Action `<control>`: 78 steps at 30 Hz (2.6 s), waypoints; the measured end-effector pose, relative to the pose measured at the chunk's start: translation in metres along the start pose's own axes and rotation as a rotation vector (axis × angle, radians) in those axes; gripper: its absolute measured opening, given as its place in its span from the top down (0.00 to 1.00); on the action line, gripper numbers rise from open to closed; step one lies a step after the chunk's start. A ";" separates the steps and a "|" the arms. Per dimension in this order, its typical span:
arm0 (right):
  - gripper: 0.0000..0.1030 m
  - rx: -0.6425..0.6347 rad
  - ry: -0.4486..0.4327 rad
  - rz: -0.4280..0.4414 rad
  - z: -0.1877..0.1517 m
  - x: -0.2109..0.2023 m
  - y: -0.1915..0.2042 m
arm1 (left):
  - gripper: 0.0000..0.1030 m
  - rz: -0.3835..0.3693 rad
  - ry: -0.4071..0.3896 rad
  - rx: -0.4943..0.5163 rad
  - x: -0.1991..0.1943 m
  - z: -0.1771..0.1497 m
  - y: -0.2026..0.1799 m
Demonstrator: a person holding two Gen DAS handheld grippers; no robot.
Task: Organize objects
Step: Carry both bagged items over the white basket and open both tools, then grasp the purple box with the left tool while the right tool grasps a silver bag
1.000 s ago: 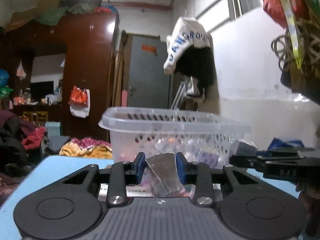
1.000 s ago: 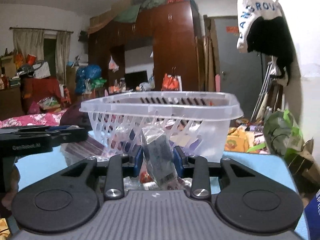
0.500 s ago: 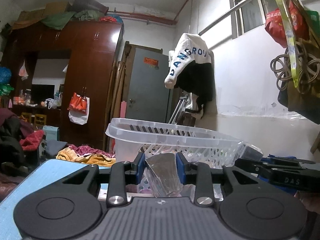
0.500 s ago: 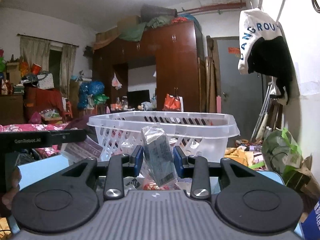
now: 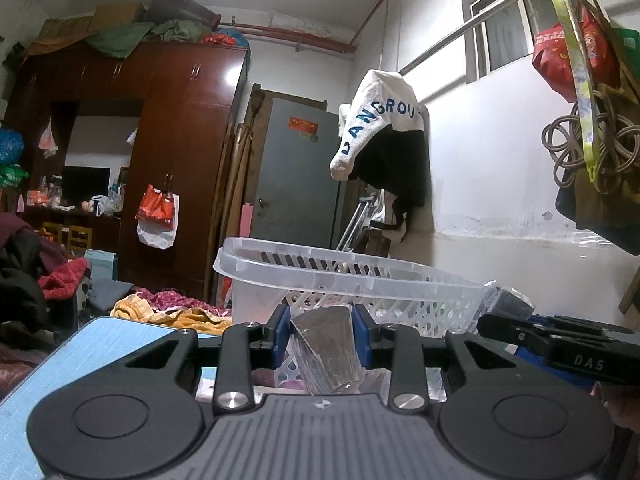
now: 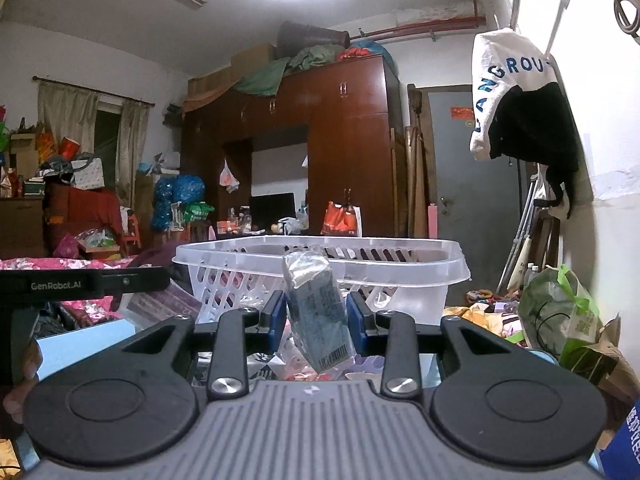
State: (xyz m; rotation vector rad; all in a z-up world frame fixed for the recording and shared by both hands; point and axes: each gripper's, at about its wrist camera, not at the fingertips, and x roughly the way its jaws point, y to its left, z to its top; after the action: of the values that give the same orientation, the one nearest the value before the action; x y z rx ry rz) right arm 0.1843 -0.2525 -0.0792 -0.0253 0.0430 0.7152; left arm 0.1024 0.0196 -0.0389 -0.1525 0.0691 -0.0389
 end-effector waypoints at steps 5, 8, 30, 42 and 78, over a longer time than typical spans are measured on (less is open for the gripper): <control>0.64 -0.001 -0.006 -0.006 0.000 -0.002 0.001 | 0.64 -0.003 0.002 0.002 0.000 -0.001 0.000; 0.64 0.006 -0.009 -0.005 0.001 -0.002 -0.001 | 0.64 -0.004 -0.009 0.006 -0.003 -0.002 -0.001; 0.64 -0.111 0.034 -0.026 0.134 0.086 -0.014 | 0.64 0.013 -0.080 0.009 0.068 0.142 -0.016; 0.00 -0.031 0.115 -0.029 0.080 0.033 -0.020 | 0.17 0.023 0.059 0.084 0.038 0.092 -0.009; 0.61 0.129 0.469 -0.055 -0.020 0.030 -0.059 | 0.41 -0.013 0.440 0.174 0.004 -0.031 -0.036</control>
State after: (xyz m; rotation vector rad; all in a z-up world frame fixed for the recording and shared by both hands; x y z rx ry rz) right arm 0.2449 -0.2778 -0.0997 -0.0706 0.5354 0.6384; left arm 0.1028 -0.0210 -0.0644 0.0321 0.5021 -0.0905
